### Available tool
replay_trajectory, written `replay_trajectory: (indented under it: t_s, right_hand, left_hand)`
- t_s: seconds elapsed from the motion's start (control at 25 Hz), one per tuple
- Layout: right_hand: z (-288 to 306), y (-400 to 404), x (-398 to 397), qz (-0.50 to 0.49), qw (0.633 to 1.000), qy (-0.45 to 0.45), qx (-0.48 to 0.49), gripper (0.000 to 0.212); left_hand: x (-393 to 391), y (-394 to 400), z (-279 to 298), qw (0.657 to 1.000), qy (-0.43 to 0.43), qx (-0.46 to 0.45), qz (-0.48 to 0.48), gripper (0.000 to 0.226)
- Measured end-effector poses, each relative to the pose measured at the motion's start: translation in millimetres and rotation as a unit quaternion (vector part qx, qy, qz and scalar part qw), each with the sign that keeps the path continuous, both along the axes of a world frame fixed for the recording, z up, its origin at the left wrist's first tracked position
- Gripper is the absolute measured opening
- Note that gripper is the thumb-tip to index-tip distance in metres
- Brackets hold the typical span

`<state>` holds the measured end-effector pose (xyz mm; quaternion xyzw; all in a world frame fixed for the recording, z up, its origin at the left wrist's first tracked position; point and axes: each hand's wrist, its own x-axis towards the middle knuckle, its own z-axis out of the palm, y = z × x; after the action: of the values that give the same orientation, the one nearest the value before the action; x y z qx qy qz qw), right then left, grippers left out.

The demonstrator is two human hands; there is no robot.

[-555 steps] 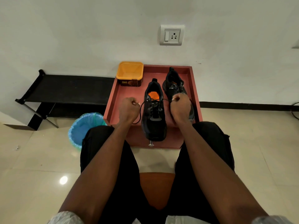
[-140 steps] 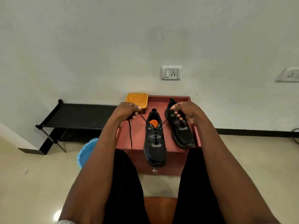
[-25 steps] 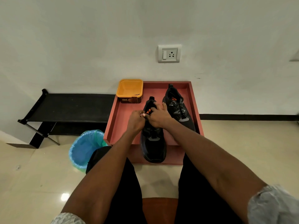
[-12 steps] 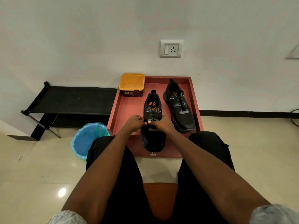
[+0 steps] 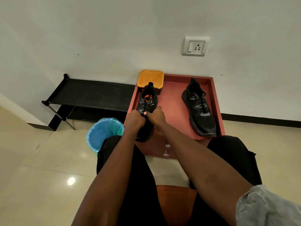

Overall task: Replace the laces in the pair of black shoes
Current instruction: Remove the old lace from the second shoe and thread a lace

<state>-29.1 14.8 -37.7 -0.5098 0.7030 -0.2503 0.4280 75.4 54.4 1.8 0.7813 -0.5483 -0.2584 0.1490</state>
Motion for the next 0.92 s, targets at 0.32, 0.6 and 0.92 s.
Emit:
replay_trajectory:
  t_s: [0.32,0.6,0.92]
  right_hand:
    - [25,7,-42,0.094,0.989,0.097,-0.053,0.041]
    - [57,29,-167,-0.065,0.941,0.291,-0.162,0.055]
    - [25,22,-229,-0.047,0.976,0.211,0.032,0.065]
  left_hand:
    - [-16,2,1,0.996,-0.006,-0.09,0.009,0.032]
    - [-109,7,-18,0.966,0.089,-0.163,-0.182,0.054]
    - [-127,-2,-47,0.965,0.064,-0.113,-0.229,0.066]
